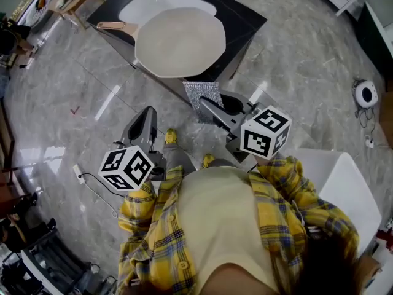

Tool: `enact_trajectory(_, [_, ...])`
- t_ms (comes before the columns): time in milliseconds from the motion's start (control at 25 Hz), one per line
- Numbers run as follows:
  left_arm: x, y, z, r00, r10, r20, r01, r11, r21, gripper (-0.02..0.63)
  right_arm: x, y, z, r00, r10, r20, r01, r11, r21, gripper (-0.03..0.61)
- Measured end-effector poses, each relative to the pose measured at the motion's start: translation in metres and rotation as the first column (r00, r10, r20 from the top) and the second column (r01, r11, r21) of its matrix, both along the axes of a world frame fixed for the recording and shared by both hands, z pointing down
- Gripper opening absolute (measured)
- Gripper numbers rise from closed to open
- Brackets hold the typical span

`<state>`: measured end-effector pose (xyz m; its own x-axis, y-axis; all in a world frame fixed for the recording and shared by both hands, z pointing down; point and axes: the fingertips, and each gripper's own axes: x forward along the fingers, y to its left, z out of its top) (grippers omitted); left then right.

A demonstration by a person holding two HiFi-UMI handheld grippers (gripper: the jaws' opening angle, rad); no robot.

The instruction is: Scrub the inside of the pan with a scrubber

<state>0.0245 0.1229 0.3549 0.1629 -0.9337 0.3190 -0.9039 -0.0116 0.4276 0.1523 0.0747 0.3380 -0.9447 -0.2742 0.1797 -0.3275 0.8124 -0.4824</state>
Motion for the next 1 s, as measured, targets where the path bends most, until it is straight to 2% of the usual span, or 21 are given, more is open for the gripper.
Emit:
enact_trajectory(360, [-0.036, -0.050, -0.004, 0.992, 0.122, -0.031, -0.120, 0.991, 0.059, 0.006, -0.024, -0.037, -0.013, 0.994, 0.104, 0.029, -0.104, 0.994, 0.018, 0.083])
enact_trajectory(680, [-0.097, -0.099, 0.002, 0.980, 0.192, -0.046, -0.191, 0.981, 0.028, 0.006, -0.067, -0.084, -0.014, 0.973, 0.231, -0.002, -0.231, 0.973, 0.017, 0.083])
enact_trajectory(1000, [-0.130, -0.141, 0.012, 0.954, 0.293, -0.062, -0.293, 0.956, 0.007, 0.008, -0.097, -0.122, -0.009, 0.938, 0.343, -0.041, -0.343, 0.939, 0.021, 0.083])
